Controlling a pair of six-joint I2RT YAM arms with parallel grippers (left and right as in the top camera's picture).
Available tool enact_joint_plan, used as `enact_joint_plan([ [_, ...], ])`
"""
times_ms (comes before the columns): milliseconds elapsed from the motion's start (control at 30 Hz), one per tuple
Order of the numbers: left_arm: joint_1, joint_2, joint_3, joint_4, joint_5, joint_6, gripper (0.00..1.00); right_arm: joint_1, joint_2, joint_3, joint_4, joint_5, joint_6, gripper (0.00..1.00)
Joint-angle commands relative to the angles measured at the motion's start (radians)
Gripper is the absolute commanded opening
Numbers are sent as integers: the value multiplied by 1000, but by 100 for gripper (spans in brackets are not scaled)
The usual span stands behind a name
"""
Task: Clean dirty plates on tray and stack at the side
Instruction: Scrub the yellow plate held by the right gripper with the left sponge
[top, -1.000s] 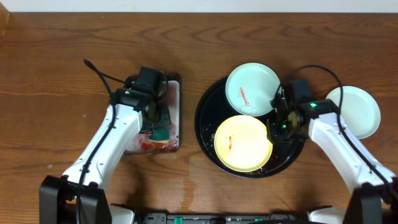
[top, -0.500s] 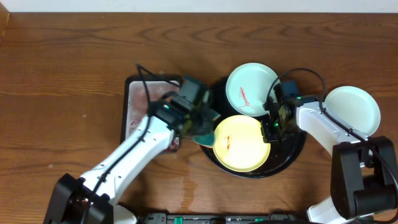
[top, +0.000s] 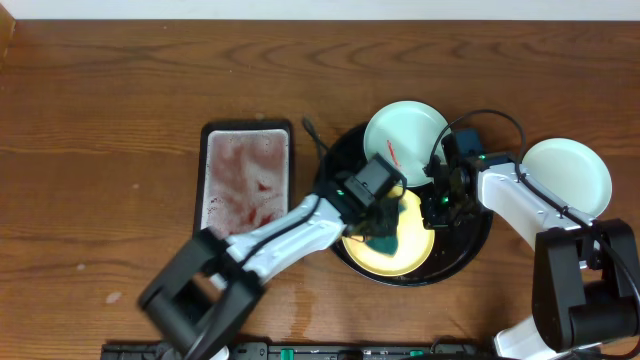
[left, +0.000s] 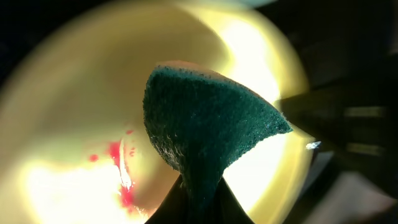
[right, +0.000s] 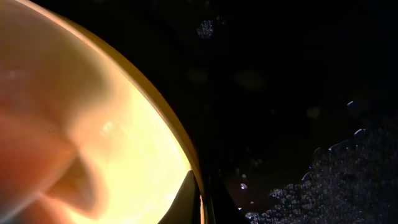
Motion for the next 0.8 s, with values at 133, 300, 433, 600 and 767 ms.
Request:
enact_joint_plan([
  [133, 4, 127, 16, -87, -281, -29, 8, -2, 15, 3, -3, 33, 27, 1],
  [300, 4, 124, 16, -230, -564, -29, 8, -2, 15, 3, -3, 33, 27, 1],
  [433, 4, 123, 24, -312, -684, -29, 7, -2, 15, 3, -4, 33, 27, 1],
  [600, 4, 123, 58, -353, -729, -30, 8, -3, 15, 3, -8, 33, 27, 1],
  [767, 4, 129, 49, -172, -344, -30, 8, -3, 15, 3, -9, 33, 27, 1],
])
